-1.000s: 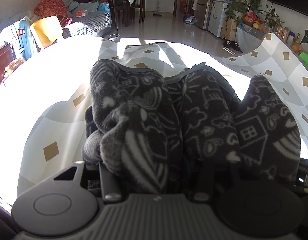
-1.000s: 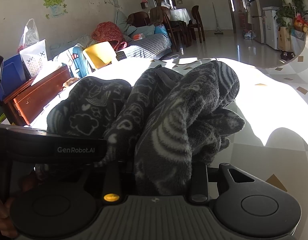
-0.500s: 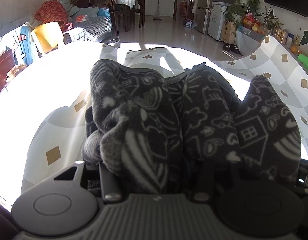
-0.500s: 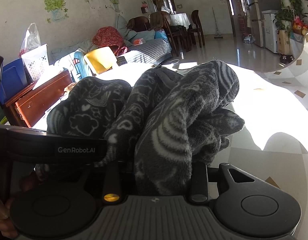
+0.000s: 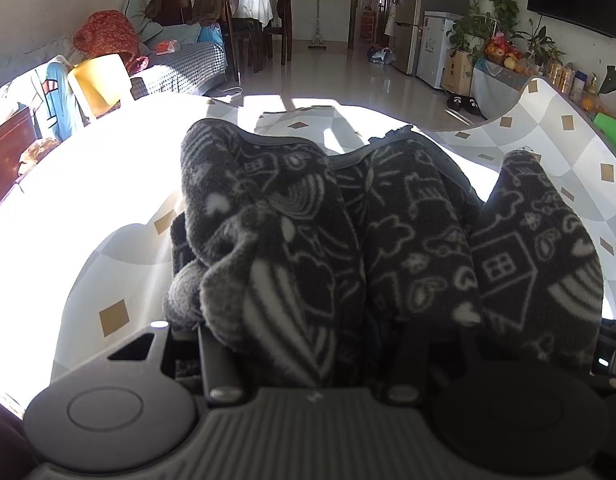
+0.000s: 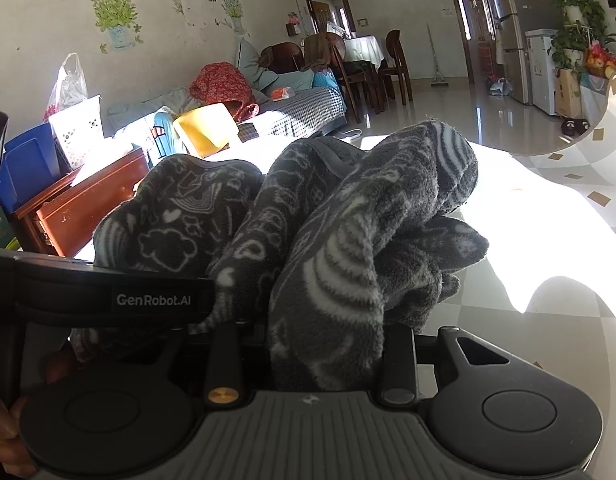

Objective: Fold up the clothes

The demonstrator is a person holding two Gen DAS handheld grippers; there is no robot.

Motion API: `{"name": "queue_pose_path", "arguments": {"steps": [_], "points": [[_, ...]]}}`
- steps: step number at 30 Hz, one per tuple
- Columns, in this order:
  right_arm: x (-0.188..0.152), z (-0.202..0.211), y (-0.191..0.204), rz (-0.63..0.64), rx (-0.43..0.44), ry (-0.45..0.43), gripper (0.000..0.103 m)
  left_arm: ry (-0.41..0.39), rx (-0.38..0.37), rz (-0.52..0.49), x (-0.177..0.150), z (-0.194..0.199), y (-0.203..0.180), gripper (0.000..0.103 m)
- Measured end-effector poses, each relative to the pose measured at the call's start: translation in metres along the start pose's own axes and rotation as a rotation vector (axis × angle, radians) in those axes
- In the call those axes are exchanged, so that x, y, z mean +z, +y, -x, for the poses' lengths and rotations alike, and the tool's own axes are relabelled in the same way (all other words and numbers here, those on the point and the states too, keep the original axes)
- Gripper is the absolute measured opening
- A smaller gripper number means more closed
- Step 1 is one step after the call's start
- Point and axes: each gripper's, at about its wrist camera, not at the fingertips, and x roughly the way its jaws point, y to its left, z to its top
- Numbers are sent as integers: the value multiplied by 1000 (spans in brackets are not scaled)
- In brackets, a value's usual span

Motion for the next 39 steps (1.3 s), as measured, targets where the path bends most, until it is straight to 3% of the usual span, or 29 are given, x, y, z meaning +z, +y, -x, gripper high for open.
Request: {"name": "queue_pose_path", "arguments": {"steps": [39], "points": [[-2, 28, -10, 4, 7, -62, 35, -68, 20, -15, 3, 33, -9, 44]]}}
